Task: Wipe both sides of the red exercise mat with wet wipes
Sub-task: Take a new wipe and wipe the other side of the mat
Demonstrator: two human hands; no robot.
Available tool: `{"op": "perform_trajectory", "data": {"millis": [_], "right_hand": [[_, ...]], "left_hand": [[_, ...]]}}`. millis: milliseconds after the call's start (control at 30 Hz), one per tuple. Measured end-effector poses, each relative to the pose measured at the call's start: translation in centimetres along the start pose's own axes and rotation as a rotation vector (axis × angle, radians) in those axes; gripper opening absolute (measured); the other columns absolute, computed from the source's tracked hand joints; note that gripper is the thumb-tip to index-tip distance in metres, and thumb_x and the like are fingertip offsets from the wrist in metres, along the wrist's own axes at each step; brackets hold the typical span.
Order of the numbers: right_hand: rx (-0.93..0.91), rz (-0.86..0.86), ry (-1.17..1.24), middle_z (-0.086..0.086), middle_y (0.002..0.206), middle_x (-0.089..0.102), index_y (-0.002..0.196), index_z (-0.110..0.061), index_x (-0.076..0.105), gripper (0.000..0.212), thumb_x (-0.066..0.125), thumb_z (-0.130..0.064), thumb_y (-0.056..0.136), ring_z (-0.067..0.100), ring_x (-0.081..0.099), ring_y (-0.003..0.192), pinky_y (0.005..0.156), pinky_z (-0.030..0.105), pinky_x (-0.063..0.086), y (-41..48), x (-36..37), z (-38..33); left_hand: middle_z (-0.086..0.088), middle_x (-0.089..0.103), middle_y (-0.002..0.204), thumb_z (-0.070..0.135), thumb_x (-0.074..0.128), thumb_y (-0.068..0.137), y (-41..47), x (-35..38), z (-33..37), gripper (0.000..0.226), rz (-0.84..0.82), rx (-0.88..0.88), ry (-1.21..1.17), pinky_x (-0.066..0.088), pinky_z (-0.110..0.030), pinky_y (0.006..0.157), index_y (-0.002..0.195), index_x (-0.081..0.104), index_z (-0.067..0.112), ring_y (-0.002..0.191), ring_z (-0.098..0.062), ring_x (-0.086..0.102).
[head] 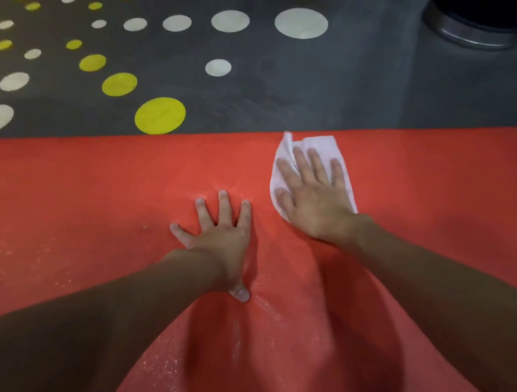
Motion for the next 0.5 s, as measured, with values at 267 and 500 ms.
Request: {"op": "perform_trajectory", "data": {"millis": [267,500], "right_hand": [[0.095,-0.020,0.045,0.004,0.166,-0.007,0.156,-0.031,-0.002,0.062,0.015,-0.050,0.099,0.027,-0.010,0.152,0.118,0.059,-0.007,4.7,-0.5,-0.1],[0.141,-0.034,0.010,0.005,0.165,0.006,0.156,-0.031,0.004,0.062,0.015,-0.052,0.099,0.024,-0.004,0.152,0.119,0.053,-0.004,6.9,-1.8,2.3]], "left_hand": [[-0.010,-0.044,0.150,0.040,0.093,0.056,0.1,0.1,0.0,0.155,0.000,0.007,-0.015,0.009,-0.083,0.099,0.149,-0.030,0.026,0.139,-0.049,-0.031],[-0.010,-0.045,0.150,0.039,0.093,0.056,0.1,0.1,-0.1,0.155,0.012,0.031,-0.044,0.006,-0.083,0.100,0.148,-0.031,0.024,0.138,-0.048,-0.033]]}}
Point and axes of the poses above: each hand's wrist, its own y-axis towards the middle knuckle, its own x-axis out of the palm, z = x × y, the point moved 10 cm from there along y, towards the middle knuckle
